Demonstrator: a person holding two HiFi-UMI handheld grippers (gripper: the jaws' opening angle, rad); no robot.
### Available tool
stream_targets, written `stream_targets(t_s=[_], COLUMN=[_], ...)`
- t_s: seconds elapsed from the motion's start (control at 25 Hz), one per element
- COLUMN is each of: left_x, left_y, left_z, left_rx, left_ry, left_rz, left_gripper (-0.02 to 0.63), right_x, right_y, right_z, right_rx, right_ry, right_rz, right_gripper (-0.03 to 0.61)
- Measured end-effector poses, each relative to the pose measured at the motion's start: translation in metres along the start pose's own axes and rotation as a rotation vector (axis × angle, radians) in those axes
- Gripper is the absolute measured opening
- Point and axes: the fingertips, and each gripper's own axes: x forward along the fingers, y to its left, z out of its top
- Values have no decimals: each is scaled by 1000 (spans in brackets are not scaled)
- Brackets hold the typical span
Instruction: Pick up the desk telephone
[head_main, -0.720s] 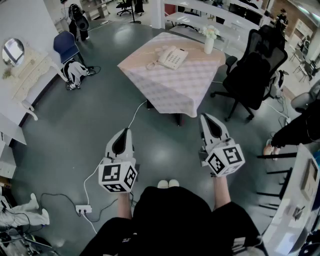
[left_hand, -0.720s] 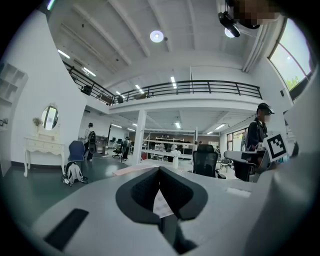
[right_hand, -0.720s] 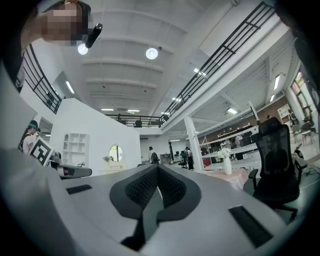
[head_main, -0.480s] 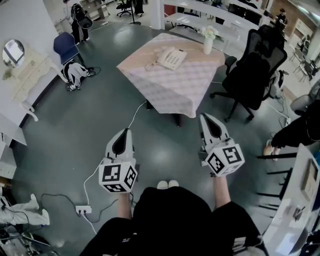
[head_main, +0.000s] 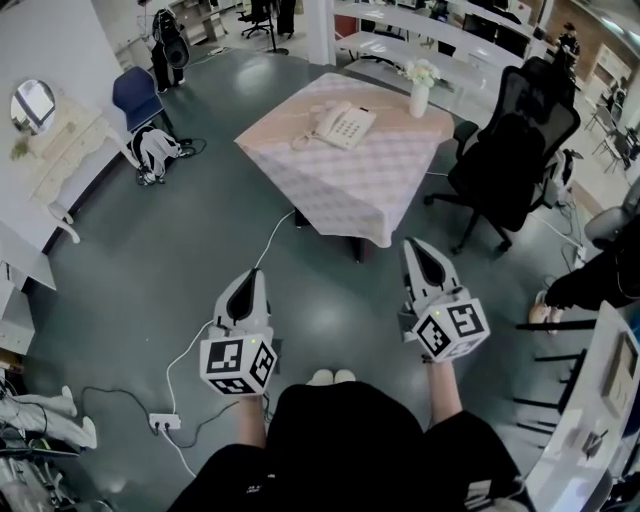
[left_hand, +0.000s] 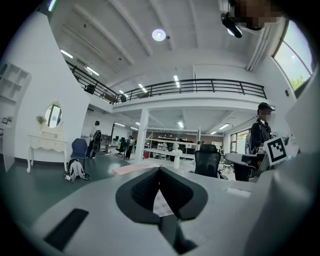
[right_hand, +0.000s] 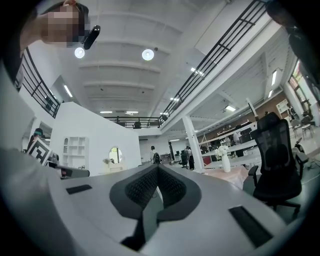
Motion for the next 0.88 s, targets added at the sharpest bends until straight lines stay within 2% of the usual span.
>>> stream_targets(t_s=[0.44, 0.72, 0.88], left_x=[27, 66, 96], left_y=[10, 22, 38], left_z=[-8, -10, -7], left_rx=[-5, -13, -20], left_ry=[24, 38, 41], left_rz=[57, 46, 36], left_gripper=[-2, -2, -2], right_x=[33, 68, 98], right_y=[-18, -32, -40], right_z=[-9, -14, -19], right_rx=[13, 52, 24], right_ry=[12, 7, 20], right_rz=[28, 33, 16], right_gripper=[-8, -8, -8])
